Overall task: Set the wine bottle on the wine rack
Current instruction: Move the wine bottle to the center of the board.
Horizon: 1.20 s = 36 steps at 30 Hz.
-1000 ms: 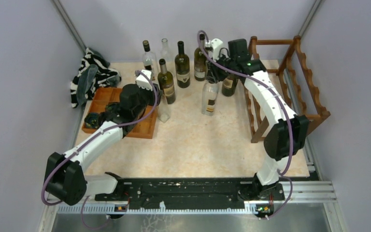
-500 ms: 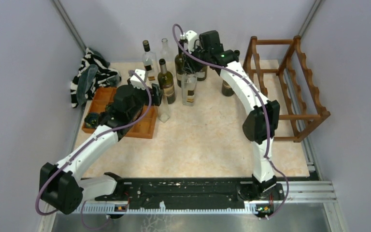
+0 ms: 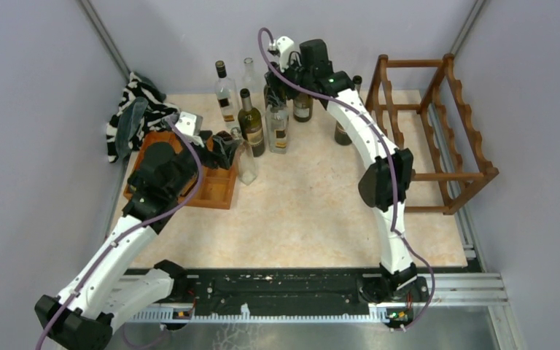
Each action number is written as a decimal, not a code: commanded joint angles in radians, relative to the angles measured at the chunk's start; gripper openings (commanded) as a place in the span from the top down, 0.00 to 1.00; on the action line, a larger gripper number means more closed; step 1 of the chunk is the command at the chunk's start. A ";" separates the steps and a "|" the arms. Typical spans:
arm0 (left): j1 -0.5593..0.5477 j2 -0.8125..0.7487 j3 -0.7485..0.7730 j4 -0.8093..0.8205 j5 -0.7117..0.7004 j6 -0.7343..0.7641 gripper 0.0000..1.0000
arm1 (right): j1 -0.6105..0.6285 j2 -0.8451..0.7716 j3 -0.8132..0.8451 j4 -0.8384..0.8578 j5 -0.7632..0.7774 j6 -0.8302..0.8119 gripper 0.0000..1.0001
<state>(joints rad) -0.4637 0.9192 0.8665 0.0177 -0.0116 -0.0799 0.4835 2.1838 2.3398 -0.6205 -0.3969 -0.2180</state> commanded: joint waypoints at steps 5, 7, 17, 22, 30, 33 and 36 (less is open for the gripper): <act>0.005 -0.132 -0.036 -0.079 0.100 -0.052 0.09 | 0.000 -0.119 0.077 0.036 -0.028 -0.022 0.22; 0.005 -0.159 -0.051 -0.084 0.127 -0.053 0.06 | -0.016 -0.176 0.055 0.011 -0.040 -0.038 0.20; 0.005 -0.244 -0.221 -0.042 0.176 -0.050 0.01 | -0.285 -0.454 -0.341 0.074 -0.054 -0.037 0.19; 0.005 -0.292 -0.270 -0.029 0.152 -0.046 0.01 | -0.328 -0.433 -0.354 0.080 0.109 -0.062 0.16; 0.005 -0.334 -0.289 -0.044 0.116 -0.045 0.01 | -0.336 -0.290 -0.297 0.064 0.210 -0.030 0.17; 0.005 -0.339 -0.297 -0.041 0.113 -0.047 0.01 | -0.338 -0.286 -0.319 0.065 0.213 -0.022 0.20; 0.005 -0.333 -0.297 -0.036 0.118 -0.049 0.01 | -0.339 -0.290 -0.349 0.076 0.212 -0.018 0.24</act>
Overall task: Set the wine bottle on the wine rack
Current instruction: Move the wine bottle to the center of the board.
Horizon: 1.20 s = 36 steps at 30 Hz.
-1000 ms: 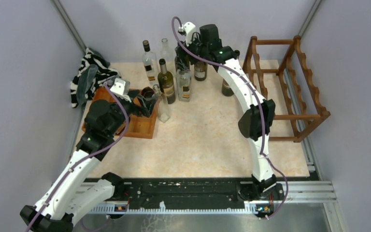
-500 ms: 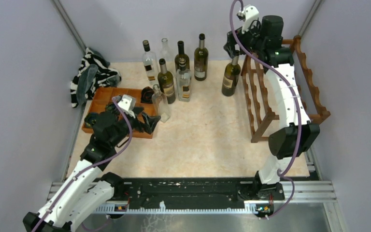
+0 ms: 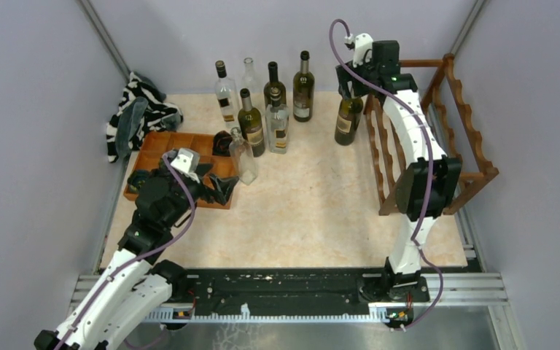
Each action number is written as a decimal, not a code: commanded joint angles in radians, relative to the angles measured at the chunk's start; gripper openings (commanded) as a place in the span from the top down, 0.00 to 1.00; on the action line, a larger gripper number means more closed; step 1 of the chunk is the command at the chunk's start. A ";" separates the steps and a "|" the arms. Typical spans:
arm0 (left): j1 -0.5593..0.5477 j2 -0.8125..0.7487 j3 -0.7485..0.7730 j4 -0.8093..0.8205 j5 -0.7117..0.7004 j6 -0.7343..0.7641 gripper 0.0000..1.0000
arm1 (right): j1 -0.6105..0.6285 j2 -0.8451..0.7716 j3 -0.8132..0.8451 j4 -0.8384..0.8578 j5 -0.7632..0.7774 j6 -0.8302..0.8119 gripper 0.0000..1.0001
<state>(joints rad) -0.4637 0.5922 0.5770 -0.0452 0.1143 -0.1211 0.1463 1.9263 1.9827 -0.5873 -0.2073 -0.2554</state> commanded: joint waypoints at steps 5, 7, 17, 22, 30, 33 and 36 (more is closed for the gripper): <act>0.005 0.005 -0.010 0.038 0.035 -0.013 0.01 | -0.008 -0.030 -0.017 0.049 -0.029 0.025 0.52; 0.005 0.011 -0.013 0.038 0.069 -0.024 0.01 | -0.010 -0.040 -0.018 0.048 -0.041 0.019 0.78; 0.005 0.036 -0.014 0.123 0.292 -0.094 0.01 | 0.007 -0.270 -0.079 -0.056 -0.259 -0.015 1.00; 0.005 0.059 -0.019 0.229 0.463 -0.183 0.01 | 0.079 -0.414 -0.231 -0.114 -0.332 -0.071 1.00; 0.004 0.125 -0.022 0.403 0.607 -0.353 0.02 | 0.253 -0.641 -0.568 -0.054 -0.357 -0.211 0.97; 0.003 0.121 -0.035 0.434 0.605 -0.376 0.02 | 0.274 -0.676 -0.616 -0.057 -0.392 -0.221 0.96; -0.001 0.124 -0.041 0.444 0.604 -0.389 0.02 | 0.297 -0.691 -0.641 -0.070 -0.396 -0.237 0.94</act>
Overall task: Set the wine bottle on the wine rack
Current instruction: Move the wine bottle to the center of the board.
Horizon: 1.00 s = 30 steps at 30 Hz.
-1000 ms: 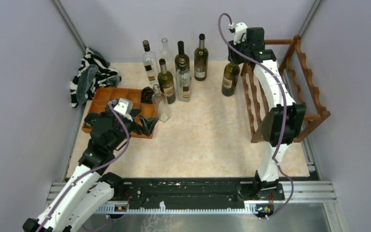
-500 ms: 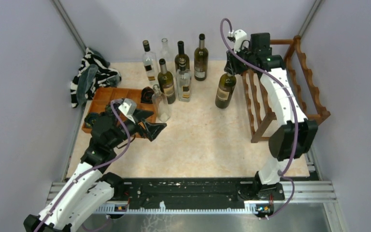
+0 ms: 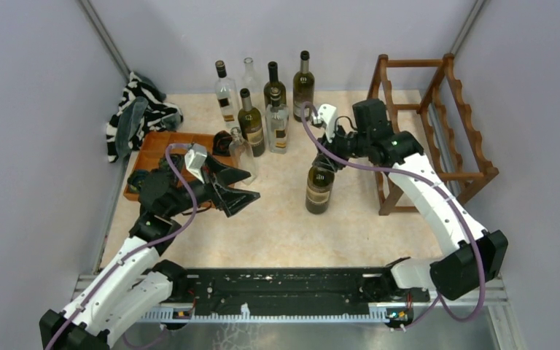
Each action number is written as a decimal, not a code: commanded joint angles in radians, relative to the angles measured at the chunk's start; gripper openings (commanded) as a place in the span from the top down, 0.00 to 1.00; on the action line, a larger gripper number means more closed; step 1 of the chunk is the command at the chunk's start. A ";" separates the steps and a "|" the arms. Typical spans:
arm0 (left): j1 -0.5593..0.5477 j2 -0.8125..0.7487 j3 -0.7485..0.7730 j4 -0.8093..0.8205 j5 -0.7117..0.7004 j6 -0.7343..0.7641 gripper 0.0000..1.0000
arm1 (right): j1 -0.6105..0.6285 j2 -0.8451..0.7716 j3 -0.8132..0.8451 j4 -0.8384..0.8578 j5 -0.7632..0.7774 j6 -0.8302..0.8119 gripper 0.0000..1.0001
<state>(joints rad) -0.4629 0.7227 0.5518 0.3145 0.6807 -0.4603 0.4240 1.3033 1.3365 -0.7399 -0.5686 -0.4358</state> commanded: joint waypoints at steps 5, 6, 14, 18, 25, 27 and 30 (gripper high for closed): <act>-0.017 0.008 -0.016 0.095 0.021 -0.055 0.01 | 0.051 -0.066 -0.006 0.050 -0.044 -0.081 0.70; -0.020 0.013 -0.016 0.097 0.020 -0.056 0.01 | 0.056 -0.068 -0.004 0.046 -0.040 -0.080 0.62; -0.029 0.035 -0.013 0.106 0.027 -0.055 0.01 | 0.055 -0.069 0.087 -0.002 0.026 -0.049 0.22; -0.029 0.036 -0.008 0.107 0.031 -0.052 0.01 | 0.042 -0.082 0.172 -0.067 -0.011 -0.052 0.13; -0.122 0.080 0.117 -0.052 -0.094 0.000 0.01 | -0.274 -0.126 0.243 -0.049 -0.328 0.080 0.12; -0.274 0.128 0.227 -0.216 -0.275 0.099 0.01 | -0.358 -0.158 0.173 0.020 -0.344 0.138 0.12; -0.416 0.228 0.375 -0.386 -0.503 0.135 0.01 | -0.459 -0.208 0.094 0.085 -0.312 0.186 0.12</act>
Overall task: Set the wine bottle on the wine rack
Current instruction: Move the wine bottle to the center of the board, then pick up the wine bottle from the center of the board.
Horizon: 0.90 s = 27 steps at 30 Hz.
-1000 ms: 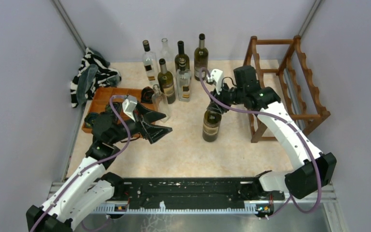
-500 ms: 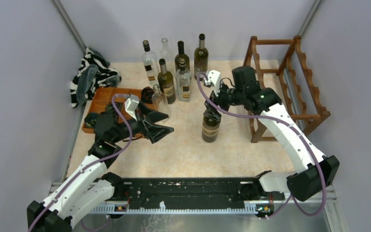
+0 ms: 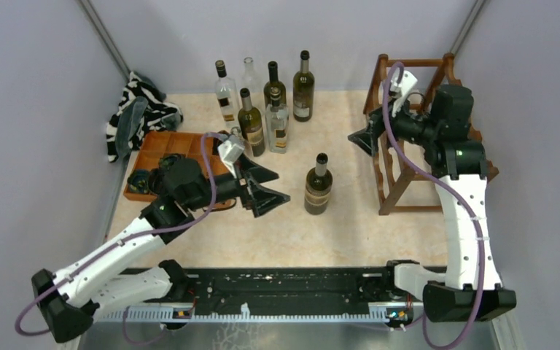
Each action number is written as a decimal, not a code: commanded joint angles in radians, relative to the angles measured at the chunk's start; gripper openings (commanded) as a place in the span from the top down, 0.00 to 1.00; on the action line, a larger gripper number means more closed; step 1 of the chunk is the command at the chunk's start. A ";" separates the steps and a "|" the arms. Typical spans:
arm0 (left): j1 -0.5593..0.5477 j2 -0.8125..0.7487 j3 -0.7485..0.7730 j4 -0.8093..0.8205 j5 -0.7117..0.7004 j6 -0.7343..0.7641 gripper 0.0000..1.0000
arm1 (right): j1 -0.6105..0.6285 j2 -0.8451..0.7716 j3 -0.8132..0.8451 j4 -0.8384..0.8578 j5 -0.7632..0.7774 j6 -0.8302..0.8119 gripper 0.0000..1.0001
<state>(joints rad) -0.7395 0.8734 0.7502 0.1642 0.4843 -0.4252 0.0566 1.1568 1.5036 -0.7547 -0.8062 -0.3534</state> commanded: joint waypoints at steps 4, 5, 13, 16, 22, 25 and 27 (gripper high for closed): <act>-0.192 0.229 0.353 -0.379 -0.504 0.130 0.01 | -0.172 -0.093 -0.130 0.153 -0.075 0.162 0.13; -0.202 0.273 0.410 -0.428 -0.535 0.137 0.01 | -0.185 -0.095 -0.139 0.165 -0.078 0.174 0.13; -0.324 0.642 0.849 -0.704 -0.737 0.240 0.01 | -0.273 -0.096 -0.196 0.251 -0.099 0.248 0.13; -0.345 0.769 0.990 -0.801 -0.790 0.281 0.01 | -0.280 -0.098 -0.215 0.274 -0.110 0.265 0.12; -0.351 0.937 1.177 -0.913 -0.836 0.332 0.06 | -0.284 -0.099 -0.231 0.286 -0.128 0.275 0.13; -0.351 0.976 1.223 -0.951 -0.834 0.336 0.18 | -0.284 -0.097 -0.236 0.291 -0.134 0.277 0.13; -0.351 0.991 1.236 -0.970 -0.832 0.333 0.24 | -0.284 -0.097 -0.239 0.294 -0.137 0.278 0.13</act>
<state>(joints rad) -1.0870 1.8442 1.9205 -0.7151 -0.3187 -0.1177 -0.2192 1.0821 1.2694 -0.5186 -0.9108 -0.0853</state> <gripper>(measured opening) 0.811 0.873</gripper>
